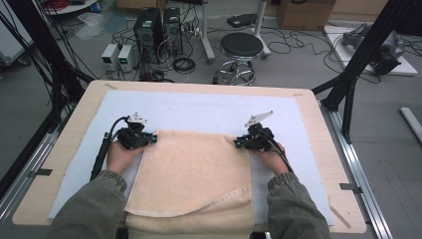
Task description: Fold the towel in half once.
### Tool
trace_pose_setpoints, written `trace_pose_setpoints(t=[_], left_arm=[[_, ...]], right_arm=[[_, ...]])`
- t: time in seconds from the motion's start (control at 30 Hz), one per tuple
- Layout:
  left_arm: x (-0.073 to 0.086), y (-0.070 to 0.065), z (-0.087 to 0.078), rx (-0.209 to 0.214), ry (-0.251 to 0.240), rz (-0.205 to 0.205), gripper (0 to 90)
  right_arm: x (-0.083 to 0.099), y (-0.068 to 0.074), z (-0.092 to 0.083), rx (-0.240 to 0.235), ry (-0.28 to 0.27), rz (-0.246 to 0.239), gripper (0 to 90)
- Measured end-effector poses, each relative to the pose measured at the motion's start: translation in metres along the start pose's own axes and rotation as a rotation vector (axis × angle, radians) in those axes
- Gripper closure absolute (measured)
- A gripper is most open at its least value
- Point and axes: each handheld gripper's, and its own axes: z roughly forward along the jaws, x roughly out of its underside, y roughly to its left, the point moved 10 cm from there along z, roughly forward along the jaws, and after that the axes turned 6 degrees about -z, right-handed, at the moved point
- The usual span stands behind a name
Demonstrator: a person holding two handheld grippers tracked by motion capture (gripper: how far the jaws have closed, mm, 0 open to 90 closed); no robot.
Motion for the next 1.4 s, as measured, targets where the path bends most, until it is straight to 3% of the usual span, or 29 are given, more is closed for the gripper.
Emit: trace_pose_setpoints(t=[0.13, 0.2, 0.3, 0.43, 0.6, 0.63, 0.7, 0.77, 0.83, 0.93, 1.0, 1.07, 1.1, 1.17, 1.27, 1.33, 1.4], left_arm=[[-0.007, 0.005, -0.004, -0.036, -0.041, -0.002, 83.5], [-0.01, 0.01, -0.006, -0.041, -0.039, -0.011, 83.6], [-0.024, 0.02, -0.012, -0.068, -0.07, -0.039, 83.9], [-0.054, 0.032, -0.022, -0.117, -0.102, -0.046, 84.0], [-0.111, 0.044, -0.045, -0.162, -0.182, -0.027, 83.0], [-0.119, 0.046, -0.047, -0.179, -0.186, -0.034, 80.0], [-0.124, 0.049, -0.047, -0.195, -0.18, -0.049, 63.1], [-0.118, 0.047, -0.044, -0.168, -0.158, -0.043, 60.8], [-0.108, 0.044, -0.042, -0.144, -0.155, -0.038, 58.8], [-0.091, 0.04, -0.039, -0.115, -0.142, -0.043, 55.9], [-0.08, 0.034, -0.038, -0.084, -0.144, -0.038, 54.6], [-0.069, 0.027, -0.037, -0.068, -0.138, -0.026, 53.2], [-0.064, 0.024, -0.038, -0.059, -0.136, -0.016, 52.3], [-0.055, 0.017, -0.04, -0.04, -0.132, 0.008, 50.6], [-0.043, 0.008, -0.046, -0.011, -0.125, 0.019, 46.2], [-0.036, 0.002, -0.052, -0.003, -0.141, 0.047, 45.1], [-0.03, -0.003, -0.06, 0.011, -0.16, 0.049, 44.6]], right_arm=[[-0.006, -0.003, 0.0, 0.013, 0.001, -0.013, 83.7], [-0.012, -0.007, 0.002, 0.03, 0.012, -0.03, 84.2], [-0.029, -0.017, 0.002, 0.056, 0.004, -0.04, 84.8], [-0.066, -0.034, -0.007, 0.118, -0.024, -0.057, 85.1], [-0.112, -0.058, -0.031, 0.19, -0.041, -0.092, 84.9], [-0.12, -0.063, -0.036, 0.209, -0.061, -0.089, 83.3], [-0.129, -0.071, -0.039, 0.222, -0.087, -0.063, 66.4], [-0.127, -0.072, -0.035, 0.183, -0.103, -0.017, 58.9], [-0.115, -0.068, -0.027, 0.168, -0.052, -0.02, 52.7], [-0.102, -0.058, -0.021, 0.139, -0.049, -0.023, 48.2], [-0.095, -0.051, -0.02, 0.106, -0.036, 0.008, 36.9], [-0.09, -0.043, -0.019, 0.053, -0.009, 0.048, 32.8], [-0.089, -0.039, -0.02, 0.053, -0.003, 0.039, 32.6], [-0.09, -0.031, -0.027, 0.085, -0.047, 0.004, 33.8], [-0.086, -0.018, -0.033, 0.086, -0.061, -0.016, 32.7], [-0.08, -0.008, -0.038, 0.099, -0.063, -0.048, 32.4], [-0.075, 0.001, -0.043, 0.103, -0.072, -0.063, 32.0]])
